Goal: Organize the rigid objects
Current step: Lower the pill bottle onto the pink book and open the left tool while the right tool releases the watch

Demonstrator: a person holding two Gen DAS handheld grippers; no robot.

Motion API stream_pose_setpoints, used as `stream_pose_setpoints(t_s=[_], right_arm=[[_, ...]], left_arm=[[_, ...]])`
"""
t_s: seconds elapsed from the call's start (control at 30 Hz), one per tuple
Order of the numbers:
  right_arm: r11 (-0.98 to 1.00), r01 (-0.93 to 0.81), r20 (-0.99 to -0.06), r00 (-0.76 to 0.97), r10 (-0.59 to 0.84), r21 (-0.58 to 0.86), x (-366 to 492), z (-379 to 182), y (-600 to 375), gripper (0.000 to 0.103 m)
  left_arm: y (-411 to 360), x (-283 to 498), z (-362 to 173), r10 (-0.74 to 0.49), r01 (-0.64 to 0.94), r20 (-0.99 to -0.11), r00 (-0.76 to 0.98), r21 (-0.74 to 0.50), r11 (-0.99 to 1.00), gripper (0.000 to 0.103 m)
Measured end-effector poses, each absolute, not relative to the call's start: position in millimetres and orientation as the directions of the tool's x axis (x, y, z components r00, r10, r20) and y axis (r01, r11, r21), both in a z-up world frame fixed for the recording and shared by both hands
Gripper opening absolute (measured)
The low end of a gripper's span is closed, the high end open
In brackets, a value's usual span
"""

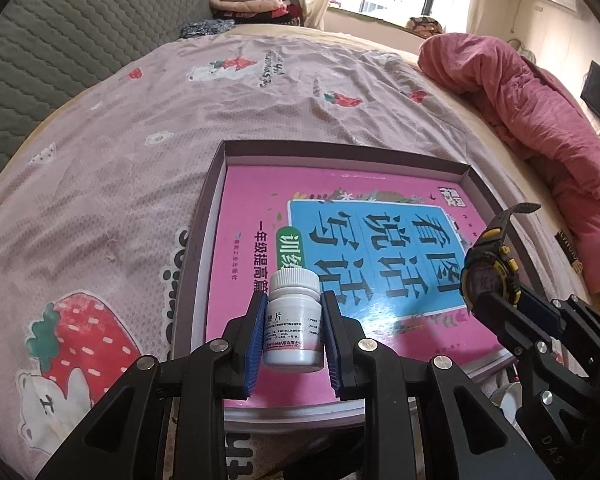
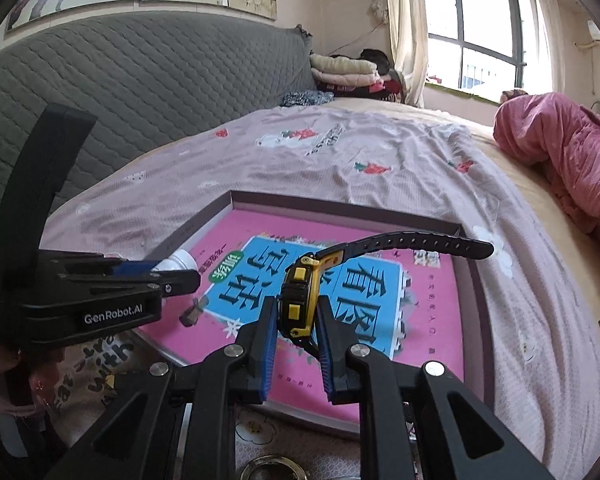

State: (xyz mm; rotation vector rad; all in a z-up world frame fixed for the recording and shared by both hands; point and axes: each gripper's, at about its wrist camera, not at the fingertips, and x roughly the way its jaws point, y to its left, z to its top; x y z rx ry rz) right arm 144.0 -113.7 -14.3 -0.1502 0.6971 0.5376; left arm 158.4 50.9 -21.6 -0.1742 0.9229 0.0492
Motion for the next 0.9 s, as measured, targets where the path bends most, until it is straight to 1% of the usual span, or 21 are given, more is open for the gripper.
stream_pose_setpoints(t_s=[0.1,0.6,0.9], right_arm=[[0.856,-0.516,-0.665,0.631,0.399,0.024,145.5,-21.3,-110.0,0.019],[0.867,-0.493,-0.703,0.593,0.393,0.069,151.1,-31.7,-117.0,0.019],[0.856,-0.503,-0.710,0.561,0.426,0.117,149.6,-34.5,-121.5,0.019]], left_arm=[[48.9,158.1,-26.5,-0.036,-0.115,-0.805,0.592,-0.129,0.985,0.027],[49.7,160.1,-37.0,-0.026,-0.114,-0.814,0.581,-0.113,0.987,0.027],[51.3,162.6,-41.2,-0.022,-0.122,-0.819,0.573,-0.112,0.986,0.027]])
